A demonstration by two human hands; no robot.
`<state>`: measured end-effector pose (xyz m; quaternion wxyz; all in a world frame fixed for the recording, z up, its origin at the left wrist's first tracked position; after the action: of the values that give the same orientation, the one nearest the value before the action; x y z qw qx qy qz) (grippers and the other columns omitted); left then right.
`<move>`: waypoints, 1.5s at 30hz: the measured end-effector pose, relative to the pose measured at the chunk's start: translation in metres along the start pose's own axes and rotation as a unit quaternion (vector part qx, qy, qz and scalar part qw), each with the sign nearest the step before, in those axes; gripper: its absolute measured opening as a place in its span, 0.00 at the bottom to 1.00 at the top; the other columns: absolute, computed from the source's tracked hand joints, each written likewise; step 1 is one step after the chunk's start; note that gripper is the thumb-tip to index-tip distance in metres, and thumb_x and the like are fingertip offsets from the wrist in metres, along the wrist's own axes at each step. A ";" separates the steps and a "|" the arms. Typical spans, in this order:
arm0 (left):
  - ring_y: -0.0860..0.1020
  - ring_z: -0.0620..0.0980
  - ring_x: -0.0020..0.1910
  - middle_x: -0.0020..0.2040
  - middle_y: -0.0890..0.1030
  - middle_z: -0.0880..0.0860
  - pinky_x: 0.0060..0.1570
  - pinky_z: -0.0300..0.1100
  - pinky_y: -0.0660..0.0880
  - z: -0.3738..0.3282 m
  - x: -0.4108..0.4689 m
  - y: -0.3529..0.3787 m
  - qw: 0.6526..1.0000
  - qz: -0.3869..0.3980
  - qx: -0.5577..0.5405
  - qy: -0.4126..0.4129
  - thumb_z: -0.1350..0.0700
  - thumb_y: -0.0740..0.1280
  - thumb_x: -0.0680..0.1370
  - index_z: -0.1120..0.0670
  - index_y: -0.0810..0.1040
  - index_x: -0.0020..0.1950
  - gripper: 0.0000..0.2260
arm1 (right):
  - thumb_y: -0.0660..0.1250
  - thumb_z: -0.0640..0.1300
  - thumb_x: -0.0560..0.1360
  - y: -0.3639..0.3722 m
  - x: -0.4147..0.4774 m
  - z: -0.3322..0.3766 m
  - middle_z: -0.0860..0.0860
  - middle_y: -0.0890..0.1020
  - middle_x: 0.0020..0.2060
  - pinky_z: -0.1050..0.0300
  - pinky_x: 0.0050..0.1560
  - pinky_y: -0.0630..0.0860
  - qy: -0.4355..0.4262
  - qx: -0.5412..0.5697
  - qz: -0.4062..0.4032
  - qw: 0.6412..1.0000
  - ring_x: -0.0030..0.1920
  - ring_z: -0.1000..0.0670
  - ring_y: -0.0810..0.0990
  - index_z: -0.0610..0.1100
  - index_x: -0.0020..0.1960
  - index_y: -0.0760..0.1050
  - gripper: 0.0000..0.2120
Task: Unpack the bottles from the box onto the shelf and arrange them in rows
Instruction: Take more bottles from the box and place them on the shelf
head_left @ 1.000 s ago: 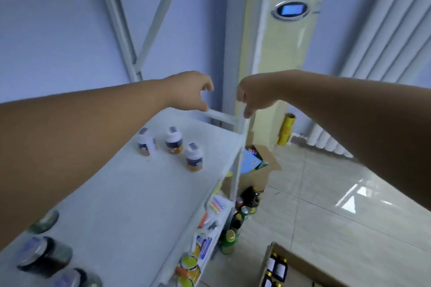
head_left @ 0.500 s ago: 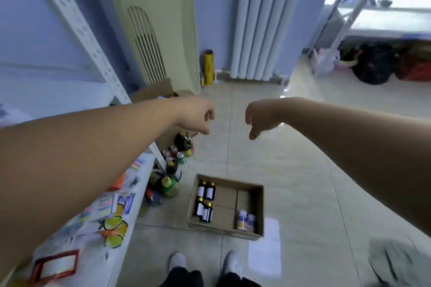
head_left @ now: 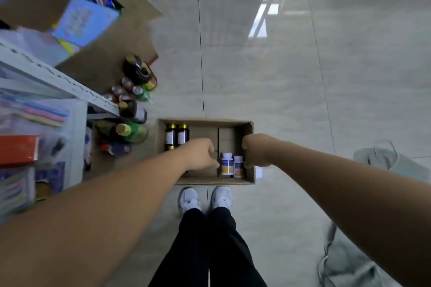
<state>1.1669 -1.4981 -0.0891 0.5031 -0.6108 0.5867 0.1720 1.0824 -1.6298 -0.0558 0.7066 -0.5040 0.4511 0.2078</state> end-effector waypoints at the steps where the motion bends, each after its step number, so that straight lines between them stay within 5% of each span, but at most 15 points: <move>1: 0.78 0.52 0.55 0.58 0.79 0.51 0.58 0.48 0.75 0.011 0.021 0.018 1.000 0.001 -0.023 -0.010 0.44 0.76 0.70 0.52 0.75 0.62 0.24 | 0.73 0.48 0.69 0.016 0.019 -0.003 0.46 0.82 0.43 0.59 0.35 0.68 0.003 -0.005 0.004 1.000 0.45 0.43 0.80 0.40 0.51 0.79 0.15; 6: 0.78 0.50 0.47 0.49 0.80 0.51 0.45 0.46 0.75 0.048 0.108 0.096 0.993 -0.001 -0.113 -0.042 0.42 0.77 0.67 0.51 0.73 0.51 0.22 | 0.68 0.48 0.72 0.070 0.102 -0.003 0.48 0.81 0.53 0.54 0.50 0.71 -0.035 -0.129 -0.038 0.990 0.56 0.44 0.77 0.46 0.56 0.77 0.13; 9: 0.75 0.50 0.47 0.50 0.78 0.50 0.40 0.43 0.68 0.065 0.150 0.123 0.986 -0.028 -0.154 -0.052 0.42 0.78 0.67 0.54 0.75 0.57 0.26 | 0.67 0.48 0.74 0.086 0.144 -0.004 0.49 0.81 0.57 0.53 0.60 0.67 -0.039 -0.187 -0.031 0.981 0.60 0.44 0.75 0.48 0.57 0.77 0.13; 12: 0.79 0.51 0.49 0.51 0.82 0.50 0.44 0.42 0.74 0.074 0.183 0.143 0.980 -0.027 -0.191 -0.057 0.42 0.77 0.68 0.55 0.80 0.59 0.25 | 0.71 0.51 0.71 0.112 0.178 -0.006 0.49 0.80 0.60 0.50 0.66 0.64 -0.020 -0.204 0.043 0.978 0.63 0.45 0.75 0.49 0.60 0.77 0.18; 16: 0.82 0.54 0.52 0.52 0.84 0.54 0.55 0.51 0.78 0.082 0.212 0.165 0.973 -0.012 -0.220 -0.072 0.44 0.78 0.68 0.54 0.81 0.58 0.23 | 0.74 0.53 0.69 0.140 0.206 -0.008 0.49 0.82 0.55 0.54 0.51 0.67 -0.007 -0.175 0.075 0.982 0.57 0.44 0.79 0.47 0.57 0.79 0.19; 20: 0.81 0.56 0.52 0.53 0.83 0.56 0.54 0.53 0.79 0.087 0.220 0.171 0.969 -0.008 -0.236 -0.067 0.47 0.80 0.67 0.57 0.78 0.59 0.26 | 0.73 0.50 0.71 0.154 0.220 -0.009 0.44 0.78 0.62 0.48 0.62 0.67 0.008 -0.190 0.089 0.978 0.63 0.40 0.73 0.46 0.63 0.75 0.22; 25: 0.83 0.56 0.48 0.51 0.85 0.56 0.51 0.50 0.80 0.090 0.219 0.171 0.974 0.002 -0.228 -0.018 0.52 0.76 0.72 0.55 0.82 0.56 0.15 | 0.78 0.58 0.63 0.147 0.226 -0.007 0.41 0.74 0.64 0.44 0.66 0.66 0.001 -0.176 0.096 0.980 0.65 0.38 0.71 0.44 0.66 0.74 0.36; 29: 0.83 0.58 0.50 0.51 0.85 0.58 0.53 0.55 0.79 0.099 0.208 0.157 0.975 0.003 -0.220 -0.008 0.55 0.75 0.73 0.57 0.82 0.55 0.13 | 0.80 0.57 0.60 0.134 0.217 0.003 0.45 0.81 0.46 0.55 0.46 0.76 -0.013 -0.088 0.087 0.992 0.49 0.43 0.78 0.43 0.56 0.79 0.30; 34: 0.83 0.53 0.44 0.45 0.85 0.54 0.46 0.48 0.79 0.099 0.175 0.101 0.980 -0.039 -0.195 0.009 0.51 0.79 0.67 0.50 0.75 0.40 0.13 | 0.80 0.52 0.62 0.091 0.194 0.006 0.46 0.82 0.47 0.59 0.36 0.69 -0.032 0.041 0.014 0.999 0.47 0.43 0.79 0.42 0.56 0.74 0.28; 38: 0.77 0.46 0.36 0.36 0.80 0.47 0.36 0.40 0.72 0.089 0.139 0.048 0.984 -0.036 -0.172 0.031 0.48 0.79 0.67 0.51 0.78 0.44 0.14 | 0.79 0.50 0.62 0.040 0.160 0.004 0.49 0.79 0.48 0.58 0.33 0.67 -0.036 0.138 -0.048 0.989 0.46 0.46 0.76 0.45 0.56 0.73 0.26; 45: 0.80 0.51 0.38 0.42 0.84 0.54 0.43 0.49 0.79 0.039 0.022 -0.085 0.982 -0.107 -0.143 0.065 0.44 0.78 0.62 0.54 0.80 0.47 0.21 | 0.76 0.47 0.65 -0.100 0.052 0.032 0.52 0.77 0.49 0.59 0.39 0.70 -0.092 0.157 -0.122 0.976 0.47 0.48 0.75 0.48 0.60 0.74 0.25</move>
<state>1.2627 -1.4949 -0.0882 0.3871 -0.7456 0.5186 0.1589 1.1971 -1.6501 -0.0445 0.8353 -0.4167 0.3465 0.0923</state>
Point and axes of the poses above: each hand's wrist, its own x-axis towards the middle knuckle, its own y-axis out of the palm, z = x × y, the point moved 8 cm from there along x, towards the middle knuckle
